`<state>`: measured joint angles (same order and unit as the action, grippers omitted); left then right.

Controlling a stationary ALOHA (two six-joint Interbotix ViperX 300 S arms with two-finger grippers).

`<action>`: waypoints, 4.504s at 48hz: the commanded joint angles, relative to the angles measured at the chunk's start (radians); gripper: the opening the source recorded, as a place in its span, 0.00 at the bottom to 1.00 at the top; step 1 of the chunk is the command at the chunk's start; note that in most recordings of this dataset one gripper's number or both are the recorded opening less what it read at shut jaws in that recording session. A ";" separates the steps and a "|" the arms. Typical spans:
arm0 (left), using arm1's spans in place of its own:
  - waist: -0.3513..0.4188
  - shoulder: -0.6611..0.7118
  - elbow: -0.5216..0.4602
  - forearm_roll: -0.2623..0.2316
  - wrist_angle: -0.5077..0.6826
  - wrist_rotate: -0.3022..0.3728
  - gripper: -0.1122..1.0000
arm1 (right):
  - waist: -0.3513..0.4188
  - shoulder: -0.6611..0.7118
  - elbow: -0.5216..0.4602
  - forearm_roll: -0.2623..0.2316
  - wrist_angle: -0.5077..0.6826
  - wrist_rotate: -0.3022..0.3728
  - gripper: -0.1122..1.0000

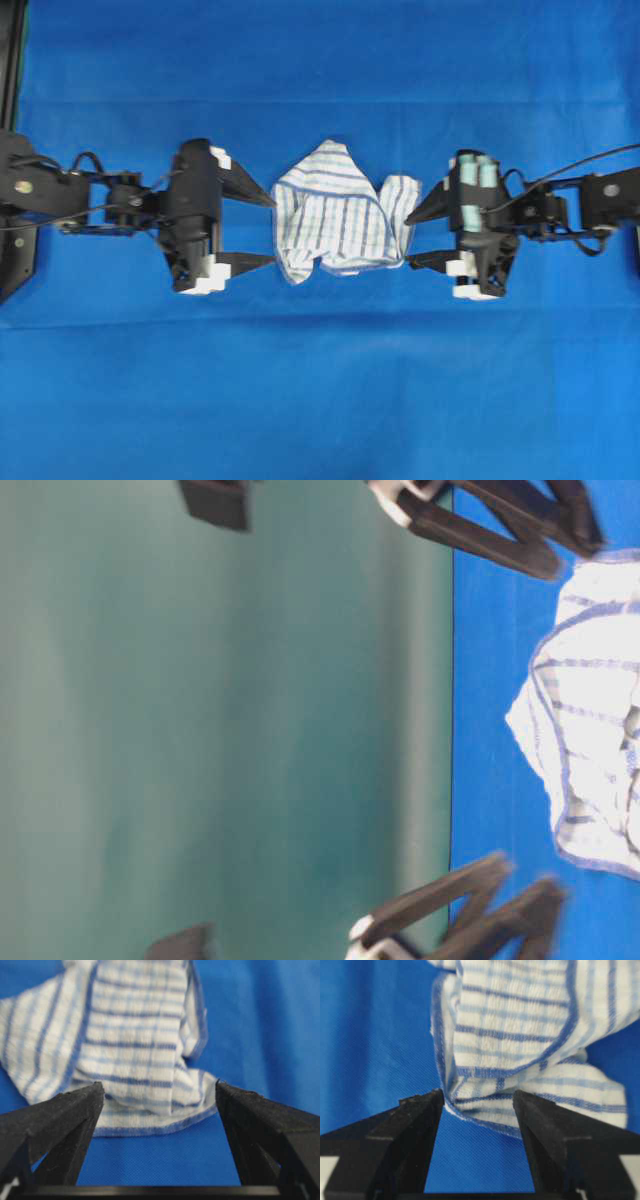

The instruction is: Lift the towel with both arms.

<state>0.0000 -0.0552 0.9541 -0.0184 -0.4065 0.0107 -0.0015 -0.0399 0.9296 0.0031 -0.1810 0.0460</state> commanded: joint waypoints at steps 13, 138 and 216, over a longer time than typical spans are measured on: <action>0.008 0.173 -0.089 -0.003 -0.012 -0.002 0.90 | 0.005 0.138 -0.084 0.005 -0.003 0.003 0.66; 0.101 -0.480 -0.555 -0.003 0.752 0.003 0.76 | -0.097 -0.463 -0.558 -0.092 0.696 -0.017 0.50; 0.018 0.146 -0.235 -0.003 0.135 -0.008 0.91 | -0.020 -0.052 -0.049 -0.069 0.202 0.140 0.68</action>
<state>0.0215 0.0813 0.7332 -0.0199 -0.2500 0.0046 -0.0261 -0.1150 0.8897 -0.0721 0.0537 0.1841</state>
